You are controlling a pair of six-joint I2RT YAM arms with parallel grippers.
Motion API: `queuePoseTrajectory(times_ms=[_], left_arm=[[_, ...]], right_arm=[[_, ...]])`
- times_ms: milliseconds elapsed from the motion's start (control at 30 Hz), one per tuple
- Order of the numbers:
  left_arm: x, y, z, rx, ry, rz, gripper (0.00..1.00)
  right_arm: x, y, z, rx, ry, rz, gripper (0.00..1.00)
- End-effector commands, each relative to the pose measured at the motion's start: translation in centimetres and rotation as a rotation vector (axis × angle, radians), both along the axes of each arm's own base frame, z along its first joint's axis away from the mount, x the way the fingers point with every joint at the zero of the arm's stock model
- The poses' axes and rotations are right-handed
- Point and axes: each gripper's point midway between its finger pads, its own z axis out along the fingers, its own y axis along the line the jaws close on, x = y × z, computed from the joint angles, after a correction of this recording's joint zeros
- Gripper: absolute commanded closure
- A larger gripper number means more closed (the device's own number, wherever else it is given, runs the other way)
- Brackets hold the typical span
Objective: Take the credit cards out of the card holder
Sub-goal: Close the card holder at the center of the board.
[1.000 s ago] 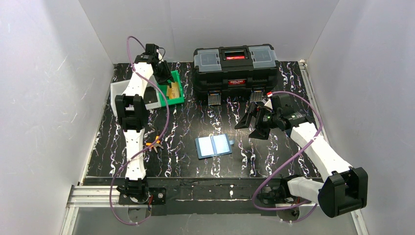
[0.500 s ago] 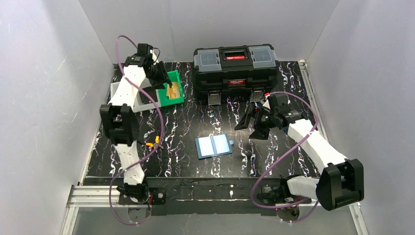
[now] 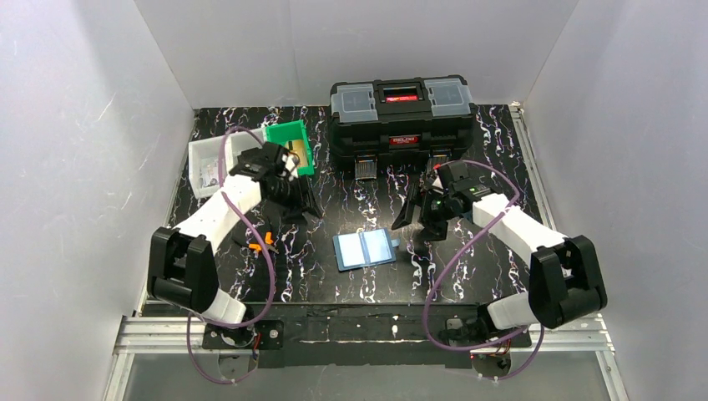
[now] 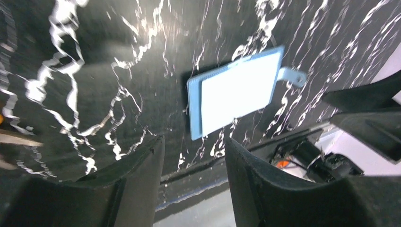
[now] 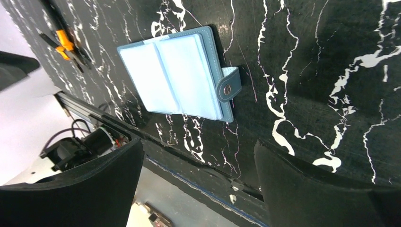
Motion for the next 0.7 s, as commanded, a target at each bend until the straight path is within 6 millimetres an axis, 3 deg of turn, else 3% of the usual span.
queuePoseTrajectory(times_ms=[0, 267, 433, 567, 667], left_arm=[[-3.1, -2.8, -1.0, -0.117, 0.058, -0.036, 0.50], [-7.1, -6.1, -4.4, -0.195, 0.177, -0.117, 0.47], [-8.0, -6.7, -6.1, -0.190, 0.212, -0.110, 0.46], [-8.2, -6.4, -7.2, -0.152, 0.222, -0.110, 0.47], [-8.5, -6.0, -8.1, -0.116, 0.228, -0.115, 0.47]], right_arm=[[1.0, 1.2, 0.0, -0.036, -0.062, 0.045, 0.08], [0.9, 2.2, -2.8, -0.131, -0.019, 0.093, 0.11], [1.4, 2.2, -3.6, -0.196, -0.016, 0.103, 0.14], [1.6, 1.9, -4.3, -0.232, -0.014, 0.103, 0.24], [1.6, 1.7, -4.8, -0.256, -0.010, 0.103, 0.42]])
